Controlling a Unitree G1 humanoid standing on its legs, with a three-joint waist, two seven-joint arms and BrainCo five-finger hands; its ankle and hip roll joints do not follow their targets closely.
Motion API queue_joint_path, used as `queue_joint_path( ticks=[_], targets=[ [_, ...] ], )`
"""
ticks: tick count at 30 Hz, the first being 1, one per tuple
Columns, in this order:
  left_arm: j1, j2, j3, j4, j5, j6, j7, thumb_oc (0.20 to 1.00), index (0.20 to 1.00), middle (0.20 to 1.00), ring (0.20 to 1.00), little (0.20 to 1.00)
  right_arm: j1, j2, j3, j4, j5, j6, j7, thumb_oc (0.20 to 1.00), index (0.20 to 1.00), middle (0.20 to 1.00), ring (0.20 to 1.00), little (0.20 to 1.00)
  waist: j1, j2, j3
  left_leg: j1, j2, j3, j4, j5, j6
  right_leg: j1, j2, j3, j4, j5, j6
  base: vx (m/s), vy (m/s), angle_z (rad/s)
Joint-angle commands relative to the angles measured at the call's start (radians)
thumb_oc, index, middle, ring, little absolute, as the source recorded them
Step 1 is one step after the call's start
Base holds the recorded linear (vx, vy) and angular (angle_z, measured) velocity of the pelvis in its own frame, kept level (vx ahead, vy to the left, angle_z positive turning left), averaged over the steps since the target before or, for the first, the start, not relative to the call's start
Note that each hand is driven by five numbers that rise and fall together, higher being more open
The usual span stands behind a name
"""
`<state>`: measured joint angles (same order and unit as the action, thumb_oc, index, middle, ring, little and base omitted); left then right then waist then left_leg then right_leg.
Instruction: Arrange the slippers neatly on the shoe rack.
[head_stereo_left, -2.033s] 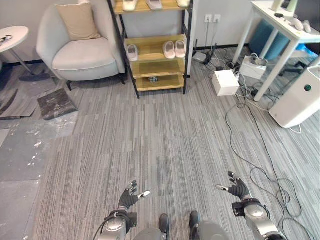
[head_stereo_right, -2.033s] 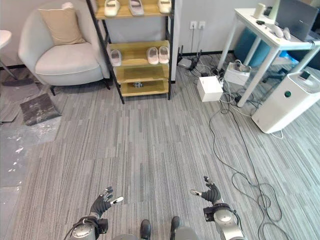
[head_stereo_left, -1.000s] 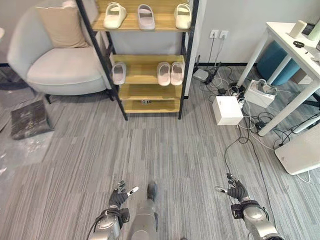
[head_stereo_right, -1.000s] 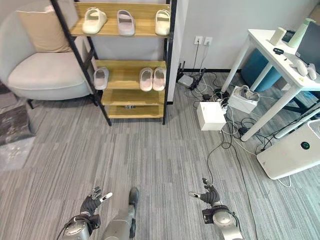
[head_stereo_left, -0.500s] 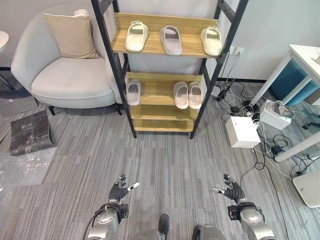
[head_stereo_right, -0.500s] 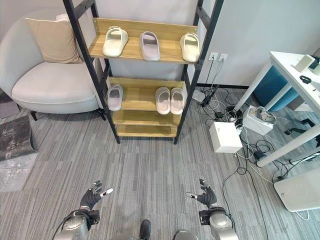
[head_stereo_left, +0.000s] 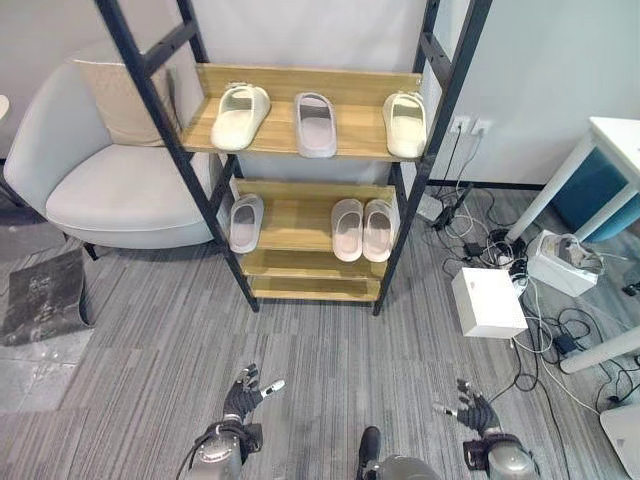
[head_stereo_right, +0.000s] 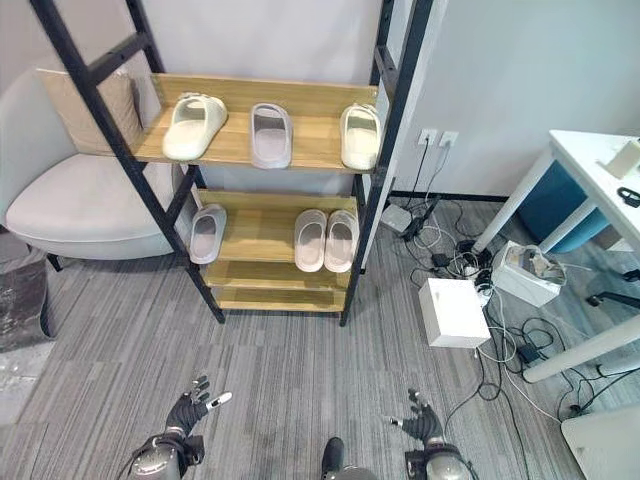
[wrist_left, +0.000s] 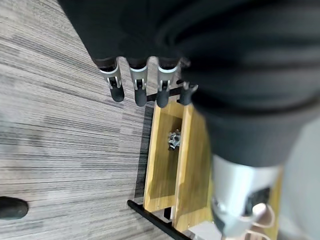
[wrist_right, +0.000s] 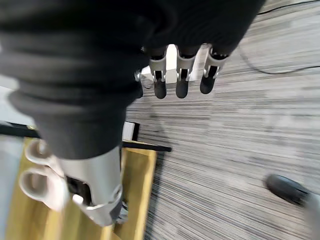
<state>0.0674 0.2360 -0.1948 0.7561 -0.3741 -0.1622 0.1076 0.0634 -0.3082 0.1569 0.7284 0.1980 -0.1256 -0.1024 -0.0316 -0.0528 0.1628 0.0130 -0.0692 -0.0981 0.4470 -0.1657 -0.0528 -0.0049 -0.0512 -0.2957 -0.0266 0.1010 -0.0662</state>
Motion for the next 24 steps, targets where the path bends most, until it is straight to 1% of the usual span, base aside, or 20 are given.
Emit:
queue_joint_path(
  ticks=[1, 2, 3, 4, 5, 7, 8, 9, 10, 12, 14, 15, 16, 17, 18, 19, 20, 21, 23, 24],
  targets=[
    [-0.067, 0.022, -0.004, -0.056, -0.037, -0.042, 0.003, 1.000, 1.000, 1.000, 1.000, 1.000, -0.042, -0.059, -0.010, -0.056, 0.023, -0.032, -0.002, 1.000, 1.000, 1.000, 1.000, 1.000, 0.023, -0.021, 0.079, -0.015, 0.039, 0.046, 0.006, 0.138, -0.039, 0.031, -0.015, 0.023, 0.028, -0.125, 0.110, 0.28, -0.076, -0.04],
    [-0.070, 0.027, -0.003, -0.054, -0.037, -0.037, 0.005, 1.000, 1.000, 1.000, 1.000, 1.000, -0.047, -0.061, -0.009, -0.054, 0.029, -0.032, -0.003, 1.000, 1.000, 1.000, 1.000, 1.000, 0.037, -0.039, 0.085, -0.077, 0.069, 0.088, -0.050, 0.109, -0.018, 0.064, -0.026, 0.021, 0.009, -0.141, 0.112, 0.16, -0.019, 0.03],
    [-0.070, 0.027, -0.003, -0.054, -0.037, -0.037, 0.005, 1.000, 1.000, 1.000, 1.000, 1.000, -0.047, -0.061, -0.009, -0.054, 0.029, -0.032, -0.003, 1.000, 1.000, 1.000, 1.000, 1.000, 0.039, -0.038, 0.087, -0.075, 0.070, 0.090, -0.049, 0.107, -0.018, 0.066, -0.025, 0.022, 0.008, -0.141, 0.112, 0.33, -0.003, 0.12],
    [-0.070, 0.033, -0.003, -0.048, -0.031, -0.036, 0.008, 1.000, 1.000, 1.000, 1.000, 1.000, -0.048, -0.061, -0.008, -0.059, 0.027, -0.032, -0.006, 1.000, 1.000, 1.000, 1.000, 1.000, 0.051, -0.052, 0.085, -0.103, 0.094, 0.099, -0.145, 0.076, -0.005, 0.088, -0.031, 0.023, 0.001, -0.158, 0.120, 0.17, 0.019, 0.12],
    [-0.070, 0.033, -0.003, -0.048, -0.031, -0.036, 0.008, 1.000, 1.000, 1.000, 1.000, 1.000, -0.048, -0.061, -0.008, -0.059, 0.027, -0.032, -0.006, 1.000, 1.000, 1.000, 1.000, 1.000, 0.052, -0.053, 0.086, -0.100, 0.094, 0.100, -0.147, 0.076, -0.005, 0.089, -0.032, 0.024, 0.001, -0.158, 0.121, 0.26, 0.055, -0.01],
    [-0.066, 0.036, -0.001, -0.055, -0.030, -0.036, 0.016, 1.000, 1.000, 1.000, 1.000, 1.000, -0.049, -0.059, -0.001, -0.054, 0.023, -0.036, -0.010, 1.000, 1.000, 1.000, 1.000, 1.000, 0.059, -0.040, 0.082, -0.127, 0.136, 0.080, -0.278, 0.152, -0.018, 0.105, -0.023, 0.030, -0.005, -0.172, 0.127, 0.24, 0.136, -0.17],
    [-0.067, 0.035, -0.004, -0.055, -0.026, -0.032, 0.021, 1.000, 1.000, 1.000, 1.000, 1.000, -0.054, -0.059, 0.007, -0.055, 0.019, -0.036, -0.014, 1.000, 1.000, 1.000, 1.000, 1.000, 0.066, -0.026, 0.084, -0.168, 0.204, 0.081, -0.390, 0.255, -0.039, 0.134, -0.020, 0.032, -0.013, -0.191, 0.133, 0.31, 0.226, -0.12],
    [-0.071, 0.034, -0.004, -0.048, -0.024, -0.029, 0.020, 1.000, 1.000, 1.000, 1.000, 1.000, -0.057, -0.059, 0.009, -0.060, 0.019, -0.035, -0.018, 1.000, 1.000, 1.000, 1.000, 1.000, 0.069, -0.023, 0.086, -0.182, 0.228, 0.089, -0.437, 0.280, -0.048, 0.149, -0.023, 0.033, -0.018, -0.201, 0.136, 0.24, 0.183, -0.01],
    [-0.071, 0.034, -0.004, -0.048, -0.024, -0.029, 0.020, 1.000, 1.000, 1.000, 1.000, 1.000, -0.057, -0.059, 0.009, -0.060, 0.019, -0.035, -0.018, 1.000, 1.000, 1.000, 1.000, 1.000, 0.069, -0.024, 0.088, -0.177, 0.228, 0.090, -0.442, 0.283, -0.048, 0.151, -0.024, 0.033, -0.018, -0.202, 0.136, 0.16, 0.136, 0.07],
    [-0.075, 0.033, -0.004, -0.040, -0.018, -0.027, 0.019, 1.000, 1.000, 1.000, 1.000, 1.000, -0.060, -0.057, 0.012, -0.059, 0.016, -0.033, -0.019, 1.000, 1.000, 1.000, 1.000, 1.000, 0.071, -0.015, 0.086, -0.171, 0.246, 0.101, -0.484, 0.311, -0.060, 0.169, -0.029, 0.038, -0.021, -0.205, 0.145, 0.23, 0.245, -0.04],
    [-0.058, 0.029, 0.000, -0.045, -0.016, -0.032, 0.018, 1.000, 1.000, 1.000, 1.000, 1.000, -0.055, -0.051, 0.011, -0.058, 0.003, -0.029, -0.010, 1.000, 1.000, 1.000, 1.000, 1.000, 0.085, 0.001, 0.052, -0.135, 0.236, 0.067, -0.515, 0.312, -0.064, 0.194, -0.048, 0.048, -0.024, -0.206, 0.167, 0.33, 0.385, -0.08],
    [-0.055, 0.029, -0.006, -0.047, -0.017, -0.032, 0.016, 1.000, 1.000, 1.000, 1.000, 1.000, -0.052, -0.049, 0.011, -0.058, -0.004, -0.029, -0.011, 1.000, 1.000, 1.000, 1.000, 1.000, 0.084, 0.001, 0.043, -0.130, 0.226, 0.065, -0.514, 0.310, -0.061, 0.196, -0.063, 0.048, -0.019, -0.201, 0.177, 0.24, 0.319, -0.04],
    [-0.056, 0.028, -0.009, -0.043, -0.012, -0.029, 0.013, 1.000, 1.000, 1.000, 1.000, 1.000, -0.053, -0.048, 0.009, -0.055, -0.009, -0.028, -0.011, 1.000, 1.000, 1.000, 1.000, 1.000, 0.085, -0.003, 0.036, -0.128, 0.205, 0.066, -0.493, 0.296, -0.051, 0.195, -0.086, 0.050, -0.005, -0.195, 0.189, 0.16, 0.234, -0.05],
    [-0.056, 0.028, -0.009, -0.043, -0.012, -0.029, 0.013, 1.000, 1.000, 1.000, 1.000, 1.000, -0.053, -0.048, 0.009, -0.055, -0.009, -0.028, -0.011, 1.000, 1.000, 1.000, 1.000, 1.000, 0.085, -0.004, 0.036, -0.129, 0.204, 0.066, -0.490, 0.294, -0.051, 0.195, -0.088, 0.050, -0.004, -0.195, 0.190, 0.16, 0.226, 0.00],
    [-0.052, 0.034, -0.012, -0.048, -0.008, -0.027, 0.009, 1.000, 1.000, 1.000, 1.000, 1.000, -0.053, -0.041, 0.005, -0.053, -0.012, -0.022, -0.011, 1.000, 1.000, 1.000, 1.000, 1.000, 0.089, -0.010, 0.028, -0.126, 0.183, 0.070, -0.470, 0.271, -0.038, 0.189, -0.111, 0.060, 0.025, -0.190, 0.202, 0.18, 0.307, 0.09],
    [-0.052, 0.045, -0.018, -0.044, 0.013, -0.026, 0.008, 1.000, 1.000, 1.000, 1.000, 1.000, -0.054, -0.027, 0.005, -0.050, -0.017, -0.020, -0.009, 1.000, 1.000, 1.000, 1.000, 1.000, 0.087, -0.015, 0.027, -0.122, 0.154, 0.081, -0.444, 0.236, -0.010, 0.150, -0.147, 0.080, 0.118, -0.165, 0.217, 0.18, 0.309, 0.12],
    [-0.052, 0.045, -0.018, -0.044, 0.013, -0.026, 0.008, 1.000, 1.000, 1.000, 1.000, 1.000, -0.054, -0.027, 0.005, -0.050, -0.017, -0.021, -0.010, 1.000, 1.000, 1.000, 1.000, 1.000, 0.089, -0.016, 0.025, -0.125, 0.153, 0.082, -0.442, 0.234, -0.009, 0.146, -0.149, 0.083, 0.123, -0.167, 0.218, 0.13, 0.310, 0.10],
    [-0.054, 0.051, -0.022, -0.047, 0.017, -0.027, 0.007, 1.000, 1.000, 1.000, 1.000, 1.000, -0.058, -0.026, 0.005, -0.046, -0.023, -0.019, -0.010, 1.000, 1.000, 1.000, 1.000, 1.000, 0.086, -0.016, 0.028, -0.118, 0.139, 0.084, -0.438, 0.224, 0.004, 0.123, -0.165, 0.086, 0.171, -0.138, 0.223, 0.08, 0.240, 0.15],
    [-0.049, 0.067, -0.030, -0.073, 0.016, -0.028, 0.003, 1.000, 1.000, 1.000, 1.000, 1.000, -0.061, -0.018, 0.003, -0.061, -0.021, -0.019, -0.017, 1.000, 1.000, 1.000, 1.000, 1.000, 0.079, -0.014, 0.034, -0.100, 0.107, 0.089, -0.438, 0.204, 0.037, 0.062, -0.203, 0.101, 0.299, -0.060, 0.229, 0.12, 0.333, 0.12],
    [-0.047, 0.076, -0.035, -0.081, 0.020, -0.028, 0.001, 1.000, 1.000, 1.000, 1.000, 1.000, -0.063, -0.014, 0.005, -0.058, -0.022, -0.018, -0.020, 1.000, 1.000, 1.000, 1.000, 1.000, 0.073, -0.006, 0.043, -0.079, 0.101, 0.091, -0.447, 0.194, 0.049, 0.022, -0.209, 0.108, 0.356, -0.030, 0.230, 0.09, 0.203, 0.07]
  ],
)
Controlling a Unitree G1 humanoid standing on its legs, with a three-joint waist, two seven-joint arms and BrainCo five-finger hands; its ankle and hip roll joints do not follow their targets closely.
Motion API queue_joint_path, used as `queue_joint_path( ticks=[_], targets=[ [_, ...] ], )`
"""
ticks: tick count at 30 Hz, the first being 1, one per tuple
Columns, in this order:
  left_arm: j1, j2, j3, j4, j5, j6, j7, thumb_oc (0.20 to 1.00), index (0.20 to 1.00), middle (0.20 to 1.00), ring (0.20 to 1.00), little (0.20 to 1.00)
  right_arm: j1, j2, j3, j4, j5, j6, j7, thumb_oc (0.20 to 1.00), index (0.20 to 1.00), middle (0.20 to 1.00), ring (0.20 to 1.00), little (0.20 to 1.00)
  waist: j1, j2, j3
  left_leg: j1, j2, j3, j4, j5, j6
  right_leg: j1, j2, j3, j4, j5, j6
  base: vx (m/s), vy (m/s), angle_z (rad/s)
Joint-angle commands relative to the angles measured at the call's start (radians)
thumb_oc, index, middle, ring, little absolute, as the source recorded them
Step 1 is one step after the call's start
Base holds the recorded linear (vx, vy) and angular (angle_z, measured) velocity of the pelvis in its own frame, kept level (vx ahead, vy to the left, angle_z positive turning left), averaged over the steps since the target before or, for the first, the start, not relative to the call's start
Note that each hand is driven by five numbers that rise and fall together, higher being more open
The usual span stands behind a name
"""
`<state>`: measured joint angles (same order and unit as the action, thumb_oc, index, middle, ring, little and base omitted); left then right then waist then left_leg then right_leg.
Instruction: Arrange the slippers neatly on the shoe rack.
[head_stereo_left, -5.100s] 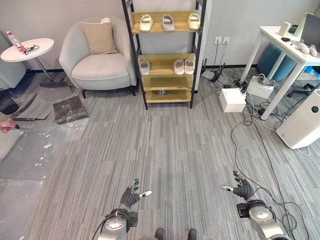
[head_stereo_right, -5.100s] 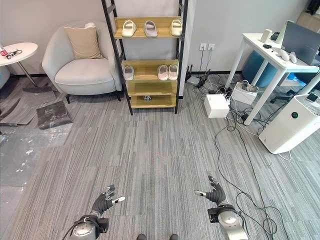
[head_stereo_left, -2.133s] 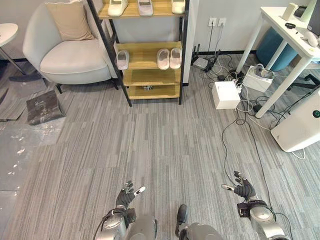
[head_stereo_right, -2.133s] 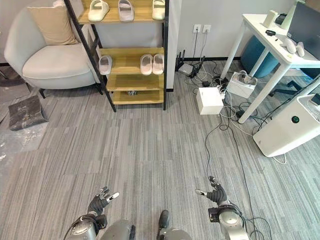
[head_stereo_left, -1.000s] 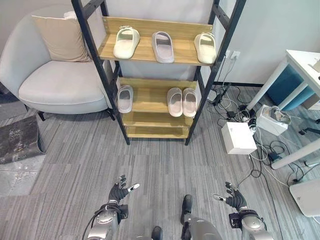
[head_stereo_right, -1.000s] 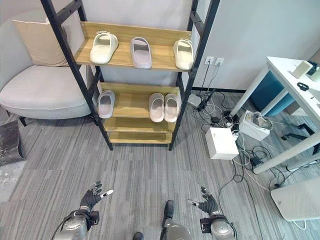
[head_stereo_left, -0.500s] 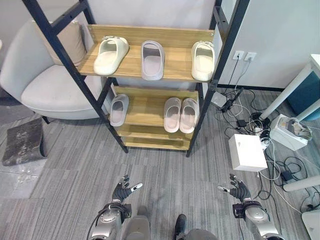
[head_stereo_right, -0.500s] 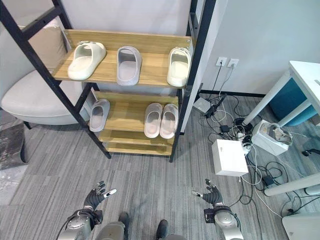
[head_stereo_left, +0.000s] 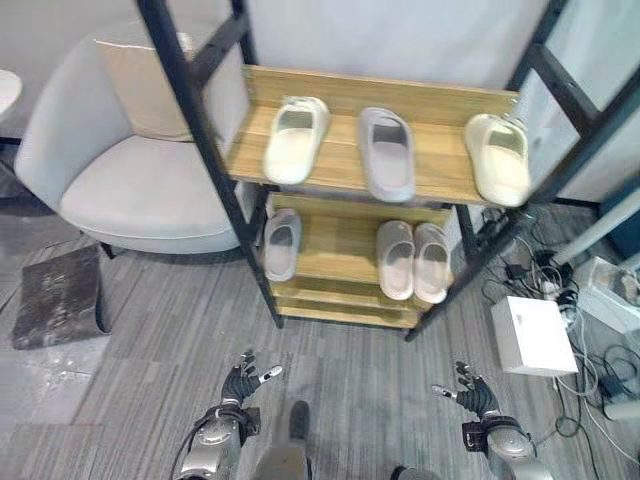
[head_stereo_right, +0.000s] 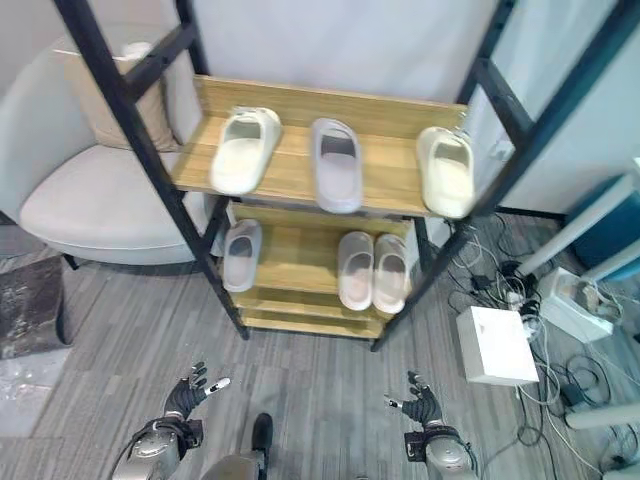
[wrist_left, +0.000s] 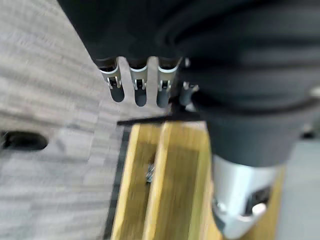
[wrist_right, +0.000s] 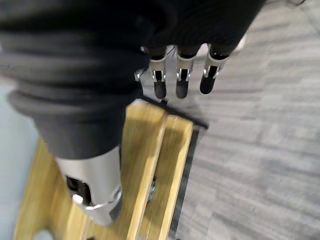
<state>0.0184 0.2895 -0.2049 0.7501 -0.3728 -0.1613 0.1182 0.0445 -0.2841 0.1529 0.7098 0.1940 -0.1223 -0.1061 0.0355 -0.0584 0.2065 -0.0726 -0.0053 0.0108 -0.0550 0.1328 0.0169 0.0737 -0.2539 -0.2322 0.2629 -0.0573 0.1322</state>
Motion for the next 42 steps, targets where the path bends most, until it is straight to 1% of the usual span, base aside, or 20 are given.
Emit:
queue_joint_path(
  ticks=[1, 3, 4, 5, 6, 10, 13, 14, 18, 20, 21, 23, 24, 26, 27, 31, 35, 36, 38, 42],
  targets=[
    [0.002, 0.023, -0.025, -0.075, 0.018, -0.029, -0.009, 1.000, 1.000, 1.000, 1.000, 1.000, -0.044, -0.038, 0.009, -0.039, -0.018, -0.022, -0.016, 1.000, 1.000, 1.000, 1.000, 1.000, 0.007, -0.001, -0.001, 0.006, 0.037, -0.017, 0.054, -0.105, -0.021, -0.059, -0.007, 0.046, 0.069, 0.128, 0.032, 0.11, 0.167, 0.09],
    [0.002, 0.025, -0.024, -0.084, 0.018, -0.027, -0.011, 1.000, 1.000, 1.000, 1.000, 1.000, -0.044, -0.032, 0.013, -0.040, -0.014, -0.019, -0.012, 1.000, 1.000, 1.000, 1.000, 1.000, -0.003, 0.006, 0.007, 0.034, 0.034, -0.027, 0.041, -0.118, -0.015, -0.101, 0.019, 0.058, 0.066, 0.109, 0.020, 0.16, 0.094, 0.08],
    [-0.001, 0.026, -0.021, -0.079, 0.016, -0.029, -0.013, 1.000, 1.000, 1.000, 1.000, 1.000, -0.048, -0.033, 0.016, -0.036, -0.012, -0.019, -0.010, 1.000, 1.000, 1.000, 1.000, 1.000, -0.005, 0.006, 0.012, 0.056, 0.035, -0.027, 0.033, -0.128, -0.017, -0.116, 0.028, 0.022, -0.006, 0.085, 0.016, 0.16, 0.045, 0.03],
    [-0.001, 0.026, -0.020, -0.079, 0.016, -0.029, -0.013, 1.000, 1.000, 1.000, 1.000, 1.000, -0.048, -0.033, 0.016, -0.036, -0.012, -0.019, -0.010, 1.000, 1.000, 1.000, 1.000, 1.000, -0.007, 0.007, 0.015, 0.059, 0.036, -0.028, 0.032, -0.128, -0.017, -0.111, 0.029, 0.019, -0.008, 0.086, 0.015, 0.22, -0.029, -0.06],
    [-0.001, 0.028, -0.019, -0.079, 0.021, -0.029, -0.017, 1.000, 1.000, 1.000, 1.000, 1.000, -0.052, -0.035, 0.021, -0.039, -0.015, -0.018, -0.010, 1.000, 1.000, 1.000, 1.000, 1.000, -0.010, 0.003, 0.017, 0.083, 0.036, -0.022, 0.015, -0.138, -0.023, -0.126, 0.041, -0.019, -0.118, 0.085, 0.017, 0.17, -0.065, -0.15],
    [-0.009, 0.022, -0.012, -0.072, 0.030, -0.028, -0.019, 1.000, 1.000, 1.000, 1.000, 1.000, -0.058, -0.036, 0.024, -0.039, -0.016, -0.019, -0.013, 1.000, 1.000, 1.000, 1.000, 1.000, -0.027, -0.005, 0.020, 0.123, 0.038, -0.023, 0.001, -0.157, -0.034, -0.157, 0.064, -0.019, -0.254, 0.135, 0.030, 0.17, -0.076, -0.03],
    [-0.016, 0.018, -0.002, -0.065, 0.031, -0.029, -0.012, 1.000, 1.000, 1.000, 1.000, 1.000, -0.058, -0.032, 0.028, -0.035, -0.024, -0.016, -0.018, 1.000, 1.000, 1.000, 1.000, 1.000, -0.041, -0.005, 0.023, 0.161, 0.049, -0.030, 0.002, -0.178, -0.044, -0.186, 0.076, 0.000, -0.283, 0.156, 0.036, 0.26, -0.160, 0.11],
    [-0.022, 0.006, 0.001, -0.033, 0.032, -0.030, -0.014, 1.000, 1.000, 1.000, 1.000, 1.000, -0.047, -0.029, 0.030, -0.028, -0.018, -0.019, -0.010, 1.000, 1.000, 1.000, 1.000, 1.000, -0.047, -0.012, 0.011, 0.178, 0.056, -0.032, 0.015, -0.199, -0.054, -0.161, 0.083, 0.002, -0.295, 0.151, 0.029, 0.36, -0.252, 0.13],
    [-0.020, -0.010, -0.003, -0.031, 0.014, -0.027, -0.018, 1.000, 1.000, 1.000, 1.000, 1.000, -0.032, -0.042, 0.016, -0.017, 0.007, -0.025, -0.006, 1.000, 1.000, 1.000, 1.000, 1.000, -0.053, -0.008, -0.006, 0.177, 0.077, -0.039, 0.080, -0.226, -0.078, -0.121, 0.102, -0.016, -0.292, 0.122, 0.002, 0.22, -0.181, 0.12],
    [-0.029, -0.023, -0.016, -0.026, -0.003, -0.027, -0.019, 1.000, 1.000, 1.000, 1.000, 1.000, -0.029, -0.057, 0.015, -0.007, 0.026, -0.031, -0.002, 1.000, 1.000, 1.000, 1.000, 1.000, -0.044, -0.009, 0.011, 0.110, 0.060, -0.074, 0.251, -0.197, -0.106, -0.079, 0.112, -0.030, -0.285, 0.087, -0.031, 0.16, -0.204, 0.18],
    [-0.030, -0.023, -0.016, -0.025, -0.003, -0.027, -0.019, 1.000, 1.000, 1.000, 1.000, 1.000, -0.030, -0.057, 0.015, -0.007, 0.026, -0.031, -0.002, 1.000, 1.000, 1.000, 1.000, 1.000, -0.046, -0.008, 0.012, 0.107, 0.060, -0.076, 0.256, -0.199, -0.106, -0.079, 0.112, -0.032, -0.285, 0.087, -0.031, 0.06, -0.083, 0.20],
    [-0.036, -0.025, -0.025, -0.022, -0.012, -0.030, -0.013, 1.000, 1.000, 1.000, 1.000, 1.000, -0.034, -0.066, 0.021, -0.005, 0.023, -0.028, -0.004, 1.000, 1.000, 1.000, 1.000, 1.000, -0.040, -0.014, 0.017, 0.072, 0.058, -0.090, 0.213, -0.193, -0.104, -0.060, 0.119, -0.038, -0.298, 0.068, -0.034, 0.12, -0.029, 0.12],
    [-0.030, -0.025, -0.032, -0.030, -0.010, -0.025, -0.011, 1.000, 1.000, 1.000, 1.000, 1.000, -0.029, -0.071, 0.018, -0.006, 0.025, -0.028, -0.010, 1.000, 1.000, 1.000, 1.000, 1.000, -0.034, -0.015, 0.015, 0.018, 0.104, -0.071, 0.138, -0.126, -0.110, -0.035, 0.124, -0.049, -0.320, 0.063, -0.026, 0.15, 0.004, 0.13],
    [-0.030, -0.021, -0.038, -0.034, 0.004, -0.018, -0.008, 1.000, 1.000, 1.000, 1.000, 1.000, -0.026, -0.074, 0.015, -0.013, 0.024, -0.026, -0.014, 1.000, 1.000, 1.000, 1.000, 1.000, -0.028, -0.020, 0.020, -0.001, 0.110, -0.065, 0.133, -0.113, -0.112, -0.028, 0.120, -0.052, -0.317, 0.061, -0.023, 0.15, 0.025, 0.25],
    [-0.022, -0.020, -0.031, -0.030, 0.005, -0.023, -0.010, 1.000, 1.000, 1.000, 1.000, 1.000, -0.023, -0.073, 0.019, -0.017, 0.017, -0.024, -0.004, 1.000, 1.000, 1.000, 1.000, 1.000, -0.030, -0.014, 0.007, 0.031, 0.104, -0.064, 0.103, -0.128, -0.108, -0.024, 0.121, -0.038, -0.319, 0.060, -0.020, 0.13, 0.049, 0.06],
    [-0.016, -0.025, -0.040, -0.034, 0.008, -0.022, -0.021, 1.000, 1.000, 1.000, 1.000, 1.000, -0.017, -0.070, 0.022, -0.023, 0.005, -0.023, 0.000, 1.000, 1.000, 1.000, 1.000, 1.000, -0.036, -0.003, -0.011, 0.063, 0.095, -0.060, 0.052, -0.126, -0.099, -0.012, 0.113, -0.029, -0.324, 0.065, -0.017, 0.12, 0.124, -0.21],
    [-0.005, -0.020, -0.033, -0.041, 0.009, -0.023, -0.019, 1.000, 1.000, 1.000, 1.000, 1.000, -0.013, -0.075, 0.046, -0.079, -0.057, -0.024, -0.003, 1.000, 1.000, 1.000, 1.000, 1.000, -0.031, -0.003, -0.020, 0.108, 0.081, -0.047, 0.032, -0.147, -0.083, -0.002, 0.101, -0.011, -0.323, 0.067, -0.010, 0.06, 0.092, -0.02],
    [-0.002, -0.020, -0.026, -0.038, 0.018, -0.025, -0.015, 1.000, 1.000, 1.000, 1.000, 1.000, -0.013, -0.097, 0.061, -0.145, -0.162, -0.030, -0.030, 1.000, 1.000, 1.000, 1.000, 1.000, -0.031, -0.002, -0.022, 0.122, 0.077, -0.040, 0.029, -0.157, -0.077, 0.000, 0.097, -0.006, -0.322, 0.068, -0.004, 0.04, 0.081, -0.05],
    [0.001, -0.021, -0.021, -0.044, 0.024, -0.029, -0.008, 1.000, 1.000, 1.000, 1.000, 1.000, -0.003, -0.114, 0.058, -0.219, -0.226, -0.036, -0.048, 1.000, 1.000, 1.000, 1.000, 1.000, -0.032, -0.001, -0.024, 0.130, 0.075, -0.036, 0.029, -0.163, -0.075, 0.001, 0.097, -0.001, -0.323, 0.069, -0.002, 0.03, 0.067, -0.15],
    [0.027, -0.031, -0.012, -0.036, 0.055, -0.057, 0.014, 1.000, 1.000, 1.000, 1.000, 1.000, 0.082, -0.203, 0.020, -0.491, -0.498, -0.078, -0.134, 1.000, 1.000, 1.000, 1.000, 1.000, -0.049, 0.006, -0.034, 0.158, 0.075, -0.020, 0.017, -0.177, -0.068, 0.006, 0.096, 0.015, -0.324, 0.068, 0.009, 0.03, 0.059, -0.12]
  ],
)
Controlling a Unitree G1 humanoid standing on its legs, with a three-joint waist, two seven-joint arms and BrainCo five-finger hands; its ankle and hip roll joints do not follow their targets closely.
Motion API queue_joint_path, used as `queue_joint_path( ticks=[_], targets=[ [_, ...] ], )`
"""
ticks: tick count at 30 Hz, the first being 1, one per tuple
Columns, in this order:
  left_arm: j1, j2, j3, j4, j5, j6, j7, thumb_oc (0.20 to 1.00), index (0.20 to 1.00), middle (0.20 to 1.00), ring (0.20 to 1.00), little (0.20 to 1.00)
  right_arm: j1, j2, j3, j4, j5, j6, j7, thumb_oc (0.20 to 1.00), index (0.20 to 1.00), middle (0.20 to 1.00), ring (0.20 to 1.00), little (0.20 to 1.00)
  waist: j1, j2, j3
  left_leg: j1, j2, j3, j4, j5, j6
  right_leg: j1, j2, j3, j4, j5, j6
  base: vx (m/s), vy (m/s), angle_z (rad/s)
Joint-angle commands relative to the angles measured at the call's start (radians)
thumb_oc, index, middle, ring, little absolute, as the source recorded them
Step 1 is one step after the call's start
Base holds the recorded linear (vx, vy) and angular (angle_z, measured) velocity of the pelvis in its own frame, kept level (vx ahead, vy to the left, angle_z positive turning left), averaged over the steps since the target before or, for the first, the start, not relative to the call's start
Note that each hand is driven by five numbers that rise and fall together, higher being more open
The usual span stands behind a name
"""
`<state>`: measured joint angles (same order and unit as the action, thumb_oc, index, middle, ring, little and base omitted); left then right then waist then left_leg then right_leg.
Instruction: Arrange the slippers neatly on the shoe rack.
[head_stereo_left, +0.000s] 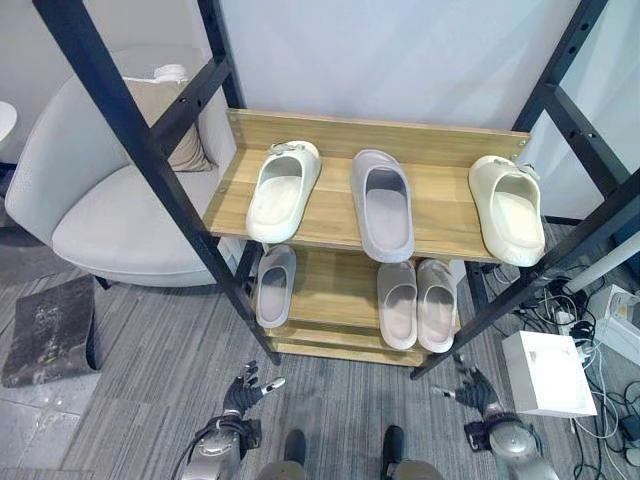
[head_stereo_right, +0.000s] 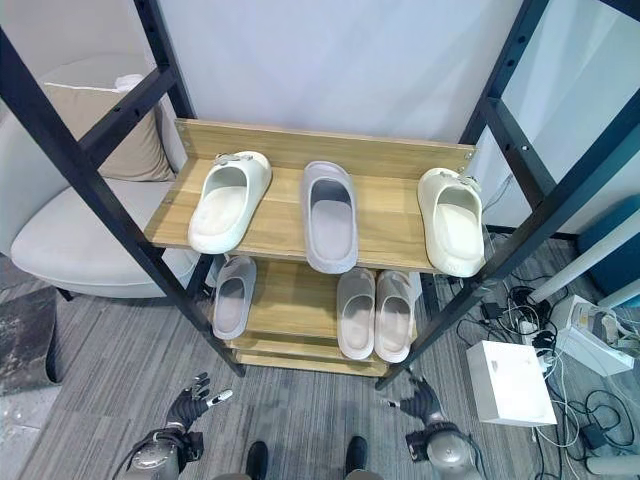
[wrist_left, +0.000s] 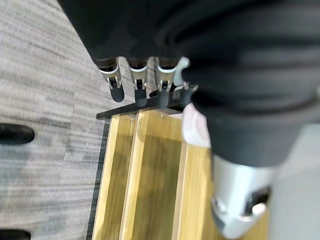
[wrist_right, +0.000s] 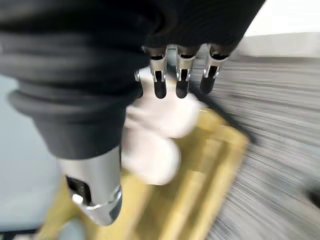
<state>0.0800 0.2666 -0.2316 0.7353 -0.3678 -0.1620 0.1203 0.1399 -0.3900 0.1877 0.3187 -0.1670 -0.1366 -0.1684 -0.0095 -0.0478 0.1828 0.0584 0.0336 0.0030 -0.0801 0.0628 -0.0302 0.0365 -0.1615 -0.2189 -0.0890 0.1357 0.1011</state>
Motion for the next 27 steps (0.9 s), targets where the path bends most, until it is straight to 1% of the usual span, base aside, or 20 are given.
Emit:
queue_joint_path(
  ticks=[1, 2, 3, 4, 5, 6, 7, 10, 11, 14, 17, 20, 21, 23, 24, 25, 27],
  targets=[
    [-0.031, -0.012, 0.010, -0.016, 0.056, -0.061, 0.016, 1.000, 1.000, 1.000, 1.000, 1.000, 0.005, -0.123, -0.022, -0.169, -0.197, -0.073, -0.087, 1.000, 1.000, 1.000, 1.000, 1.000, -0.009, -0.003, -0.014, 0.034, 0.037, -0.010, 0.038, -0.108, -0.020, 0.045, 0.003, 0.005, 0.028, -0.125, 0.042, 0.02, 0.047, -0.14],
    [-0.030, -0.014, 0.009, -0.019, 0.056, -0.064, 0.018, 1.000, 1.000, 1.000, 1.000, 1.000, 0.017, -0.126, -0.026, -0.204, -0.212, -0.080, -0.087, 1.000, 1.000, 1.000, 1.000, 1.000, -0.013, -0.002, -0.016, 0.038, 0.037, -0.008, 0.035, -0.109, -0.020, 0.045, 0.003, 0.007, 0.027, -0.125, 0.044, 0.02, 0.047, -0.06],
    [-0.026, -0.015, -0.003, -0.025, 0.057, -0.065, 0.016, 1.000, 1.000, 1.000, 1.000, 1.000, 0.031, -0.154, -0.033, -0.309, -0.247, -0.093, -0.084, 1.000, 1.000, 1.000, 1.000, 1.000, -0.018, -0.001, -0.021, 0.045, 0.039, -0.005, 0.030, -0.109, -0.020, 0.047, 0.004, 0.009, 0.026, -0.125, 0.045, 0.00, 0.031, -0.01],
    [-0.025, -0.016, -0.004, -0.025, 0.057, -0.065, 0.016, 1.000, 1.000, 1.000, 1.000, 1.000, 0.035, -0.155, -0.035, -0.314, -0.247, -0.091, -0.082, 1.000, 1.000, 1.000, 1.000, 1.000, -0.017, 0.000, -0.021, 0.046, 0.040, -0.005, 0.030, -0.109, -0.020, 0.048, 0.004, 0.009, 0.026, -0.125, 0.045, 0.00, 0.000, 0.00],
    [-0.026, -0.017, -0.006, -0.024, 0.063, -0.063, 0.015, 1.000, 1.000, 1.000, 1.000, 1.000, 0.036, -0.172, -0.044, -0.372, -0.274, -0.097, -0.090, 1.000, 1.000, 1.000, 1.000, 1.000, -0.020, 0.000, -0.024, 0.047, 0.040, -0.003, 0.028, -0.110, -0.020, 0.048, 0.004, 0.010, 0.025, -0.125, 0.046, 0.00, 0.000, 0.00],
    [-0.025, -0.024, -0.015, -0.013, 0.068, -0.069, 0.017, 1.000, 1.000, 1.000, 1.000, 1.000, 0.044, -0.195, -0.057, -0.481, -0.303, -0.121, -0.102, 1.000, 1.000, 1.000, 1.000, 1.000, -0.022, -0.001, -0.029, 0.050, 0.041, -0.003, 0.026, -0.111, -0.020, 0.049, 0.005, 0.011, 0.023, -0.124, 0.048, -0.01, 0.021, -0.03],
    [-0.025, -0.025, -0.016, -0.012, 0.068, -0.070, 0.017, 1.000, 1.000, 1.000, 1.000, 1.000, 0.049, -0.196, -0.060, -0.486, -0.303, -0.120, -0.099, 1.000, 1.000, 1.000, 1.000, 1.000, -0.021, 0.001, -0.029, 0.051, 0.041, -0.003, 0.026, -0.111, -0.020, 0.049, 0.005, 0.011, 0.023, -0.124, 0.048, -0.01, 0.025, -0.04],
    [-0.022, -0.030, -0.023, -0.015, 0.070, -0.074, 0.025, 1.000, 1.000, 1.000, 1.000, 1.000, 0.052, -0.212, -0.081, -0.616, -0.313, -0.151, -0.132, 1.000, 1.000, 1.000, 1.000, 1.000, -0.026, 0.000, -0.035, 0.053, 0.041, -0.004, 0.024, -0.112, -0.019, 0.050, 0.006, 0.015, 0.021, -0.123, 0.051, -0.01, 0.017, -0.04],
    [-0.021, -0.031, -0.024, -0.015, 0.070, -0.074, 0.025, 1.000, 1.000, 1.000, 1.000, 1.000, 0.056, -0.212, -0.083, -0.619, -0.313, -0.150, -0.130, 1.000, 1.000, 1.000, 1.000, 1.000, -0.025, 0.000, -0.035, 0.053, 0.042, -0.004, 0.023, -0.112, -0.019, 0.050, 0.006, 0.015, 0.021, -0.123, 0.051, -0.01, 0.017, -0.04],
    [-0.006, -0.035, -0.035, -0.011, 0.067, -0.084, 0.039, 1.000, 1.000, 1.000, 1.000, 1.000, 0.057, -0.230, -0.096, -0.765, -0.325, -0.190, -0.190, 1.000, 1.000, 1.000, 1.000, 1.000, -0.029, -0.001, -0.043, 0.054, 0.041, -0.003, 0.020, -0.111, -0.019, 0.048, 0.007, 0.019, 0.020, -0.120, 0.054, -0.02, 0.029, -0.03],
    [0.005, -0.041, -0.041, -0.005, 0.067, -0.090, 0.054, 1.000, 1.000, 1.000, 1.000, 1.000, 0.060, -0.232, -0.096, -0.839, -0.326, -0.205, -0.233, 1.000, 1.000, 1.000, 1.000, 1.000, -0.030, -0.004, -0.050, 0.053, 0.042, -0.005, 0.021, -0.112, -0.018, 0.046, 0.009, 0.019, 0.022, -0.120, 0.055, -0.02, 0.027, -0.05],
    [0.008, -0.048, -0.044, 0.011, 0.067, -0.096, 0.067, 1.000, 1.000, 1.000, 1.000, 1.000, 0.044, -0.244, -0.092, -0.884, -0.343, -0.209, -0.280, 1.000, 1.000, 1.000, 1.000, 1.000, -0.029, -0.007, -0.056, 0.052, 0.041, -0.007, 0.022, -0.113, -0.018, 0.045, 0.008, 0.020, 0.023, -0.118, 0.057, -0.01, 0.022, -0.01],
    [0.010, -0.050, -0.049, 0.014, 0.063, -0.099, 0.074, 1.000, 1.000, 1.000, 1.000, 1.000, 0.013, -0.261, -0.087, -0.883, -0.366, -0.196, -0.310, 1.000, 1.000, 1.000, 1.000, 1.000, -0.024, -0.009, -0.060, 0.053, 0.040, -0.008, 0.023, -0.114, -0.018, 0.047, 0.008, 0.019, 0.022, -0.118, 0.058, 0.00, 0.000, 0.00],
    [0.009, -0.049, -0.051, 0.014, 0.060, -0.100, 0.077, 1.000, 1.000, 1.000, 1.000, 1.000, -0.013, -0.270, -0.082, -0.870, -0.378, -0.190, -0.333, 1.000, 1.000, 1.000, 1.000, 1.000, -0.021, -0.009, -0.062, 0.053, 0.039, -0.009, 0.024, -0.115, -0.017, 0.048, 0.008, 0.017, 0.021, -0.116, 0.058, -0.01, 0.018, 0.02],
    [0.009, -0.046, -0.062, 0.006, 0.055, -0.098, 0.075, 1.000, 1.000, 1.000, 1.000, 1.000, -0.097, -0.294, -0.069, -0.811, -0.412, -0.154, -0.357, 1.000, 1.000, 1.000, 1.000, 1.000, -0.007, -0.012, -0.067, 0.052, 0.037, -0.014, 0.025, -0.118, -0.014, 0.048, 0.005, 0.016, 0.021, -0.114, 0.060, -0.01, 0.037, 0.01],
    [0.008, -0.046, -0.061, 0.006, 0.055, -0.098, 0.076, 1.000, 1.000, 1.000, 1.000, 1.000, -0.100, -0.295, -0.067, -0.808, -0.413, -0.154, -0.359, 1.000, 1.000, 1.000, 1.000, 1.000, -0.008, -0.012, -0.066, 0.052, 0.037, -0.013, 0.026, -0.118, -0.013, 0.048, 0.005, 0.017, 0.021, -0.114, 0.060, -0.01, 0.040, -0.03],
    [0.005, -0.045, -0.066, 0.005, 0.049, -0.096, 0.070, 1.000, 1.000, 1.000, 1.000, 1.000, -0.169, -0.309, -0.061, -0.747, -0.426, -0.126, -0.365, 1.000, 1.000, 1.000, 1.000, 1.000, 0.001, -0.015, -0.068, 0.052, 0.033, -0.015, 0.026, -0.119, -0.011, 0.049, 0.003, 0.015, 0.020, -0.111, 0.061, 0.00, 0.019, 0.01]
  ],
)
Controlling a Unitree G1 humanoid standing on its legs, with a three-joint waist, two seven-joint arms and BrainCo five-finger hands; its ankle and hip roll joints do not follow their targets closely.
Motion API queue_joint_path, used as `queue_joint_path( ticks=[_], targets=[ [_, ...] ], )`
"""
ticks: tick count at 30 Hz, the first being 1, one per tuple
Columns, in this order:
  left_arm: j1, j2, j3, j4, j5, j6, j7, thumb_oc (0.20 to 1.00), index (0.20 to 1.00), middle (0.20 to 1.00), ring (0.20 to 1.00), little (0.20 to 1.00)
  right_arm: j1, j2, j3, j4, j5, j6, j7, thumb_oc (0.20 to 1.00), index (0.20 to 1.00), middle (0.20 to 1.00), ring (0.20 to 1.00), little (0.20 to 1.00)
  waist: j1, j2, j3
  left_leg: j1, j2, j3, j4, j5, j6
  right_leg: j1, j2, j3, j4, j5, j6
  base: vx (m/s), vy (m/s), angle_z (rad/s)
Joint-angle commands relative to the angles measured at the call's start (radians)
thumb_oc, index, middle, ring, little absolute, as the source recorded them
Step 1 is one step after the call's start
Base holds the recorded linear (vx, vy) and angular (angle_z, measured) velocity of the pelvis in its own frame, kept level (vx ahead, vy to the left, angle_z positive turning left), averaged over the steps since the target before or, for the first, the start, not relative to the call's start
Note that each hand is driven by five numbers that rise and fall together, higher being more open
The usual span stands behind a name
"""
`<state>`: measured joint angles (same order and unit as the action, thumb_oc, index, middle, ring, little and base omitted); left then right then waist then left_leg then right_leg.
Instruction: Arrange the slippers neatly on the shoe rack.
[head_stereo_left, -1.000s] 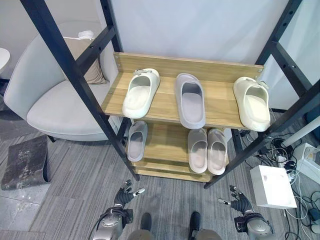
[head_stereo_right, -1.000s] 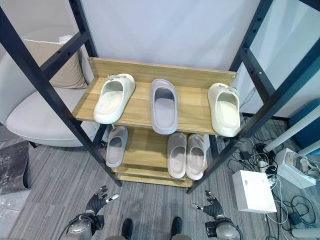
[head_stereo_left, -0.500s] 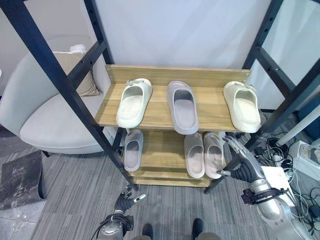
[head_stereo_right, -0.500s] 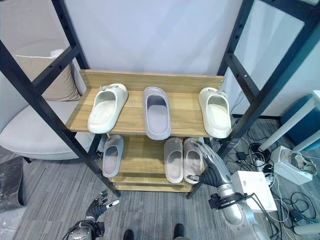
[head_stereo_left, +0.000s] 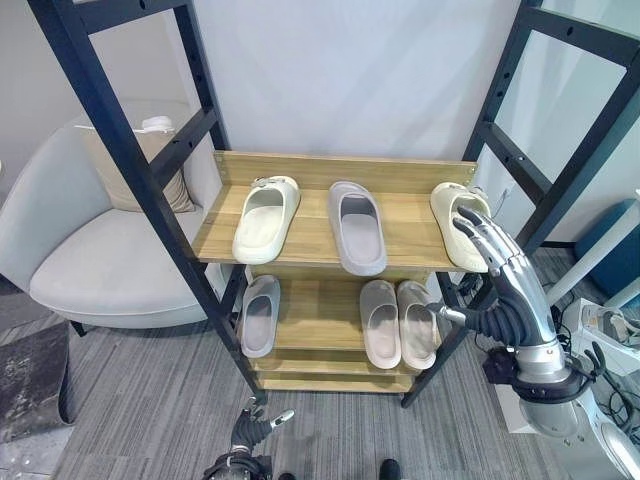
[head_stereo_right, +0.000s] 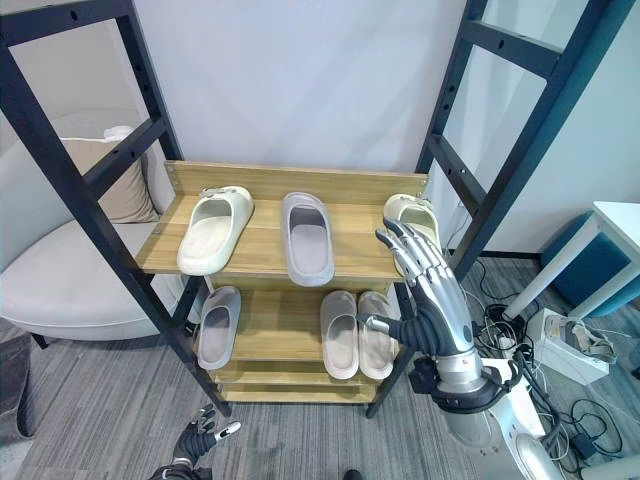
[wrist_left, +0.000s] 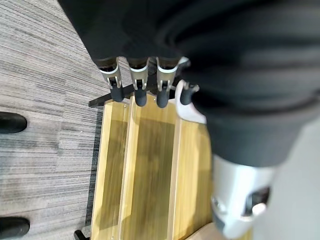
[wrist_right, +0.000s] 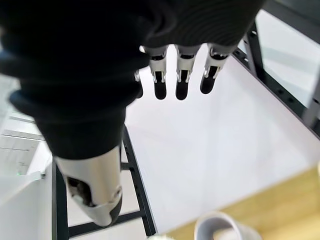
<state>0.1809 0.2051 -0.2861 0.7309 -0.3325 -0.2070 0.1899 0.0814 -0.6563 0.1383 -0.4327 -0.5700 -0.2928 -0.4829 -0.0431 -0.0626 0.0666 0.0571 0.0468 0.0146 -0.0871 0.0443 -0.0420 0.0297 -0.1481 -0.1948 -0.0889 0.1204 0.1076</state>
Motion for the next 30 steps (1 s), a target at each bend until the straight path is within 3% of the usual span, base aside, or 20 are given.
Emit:
queue_joint_path(
  ticks=[1, 7, 15, 24, 30],
  targets=[
    [-0.096, 0.017, -0.014, 0.011, 0.011, -0.050, -0.002, 1.000, 1.000, 1.000, 1.000, 1.000, -0.149, -0.049, -0.003, 0.033, -0.027, 0.040, -0.058, 1.000, 1.000, 1.000, 1.000, 1.000, 0.041, -0.001, 0.049, 0.053, 0.017, -0.028, 0.033, -0.102, 0.002, 0.056, -0.012, -0.011, 0.019, -0.094, 0.055, 0.01, 0.035, 0.04],
    [-0.085, 0.045, -0.023, 0.000, -0.001, -0.037, -0.031, 1.000, 1.000, 1.000, 1.000, 1.000, -0.423, -0.056, 0.060, 0.242, -0.029, 0.112, -0.059, 1.000, 1.000, 1.000, 1.000, 1.000, 0.108, -0.011, 0.060, 0.043, 0.006, -0.047, 0.038, -0.105, 0.009, 0.065, -0.021, -0.034, 0.013, -0.088, 0.057, 0.02, 0.029, 0.04],
    [-0.078, 0.068, -0.014, 0.034, 0.002, -0.033, -0.056, 1.000, 1.000, 1.000, 1.000, 1.000, -0.626, -0.040, 0.166, 0.464, -0.038, 0.161, -0.028, 1.000, 1.000, 1.000, 1.000, 1.000, 0.189, -0.037, 0.084, 0.010, -0.007, -0.083, 0.048, -0.104, 0.012, 0.069, -0.027, -0.072, 0.004, -0.090, 0.060, 0.04, 0.023, 0.23],
    [-0.090, 0.083, -0.016, 0.022, -0.006, -0.039, -0.059, 1.000, 1.000, 1.000, 1.000, 1.000, -0.670, -0.072, 0.165, 0.593, -0.056, 0.209, -0.045, 1.000, 1.000, 1.000, 1.000, 1.000, 0.207, -0.040, 0.121, -0.046, -0.026, -0.108, 0.071, -0.101, 0.015, 0.043, -0.036, -0.089, 0.003, -0.087, 0.064, 0.00, 0.023, 0.06],
    [-0.091, 0.080, -0.017, 0.035, -0.003, -0.038, -0.063, 1.000, 1.000, 1.000, 1.000, 1.000, -0.656, -0.067, 0.165, 0.619, -0.044, 0.204, -0.036, 1.000, 1.000, 1.000, 1.000, 1.000, 0.202, -0.037, 0.124, -0.040, -0.028, -0.102, 0.068, -0.104, 0.017, 0.043, -0.039, -0.085, 0.002, -0.087, 0.064, 0.00, 0.007, 0.01]
  ],
)
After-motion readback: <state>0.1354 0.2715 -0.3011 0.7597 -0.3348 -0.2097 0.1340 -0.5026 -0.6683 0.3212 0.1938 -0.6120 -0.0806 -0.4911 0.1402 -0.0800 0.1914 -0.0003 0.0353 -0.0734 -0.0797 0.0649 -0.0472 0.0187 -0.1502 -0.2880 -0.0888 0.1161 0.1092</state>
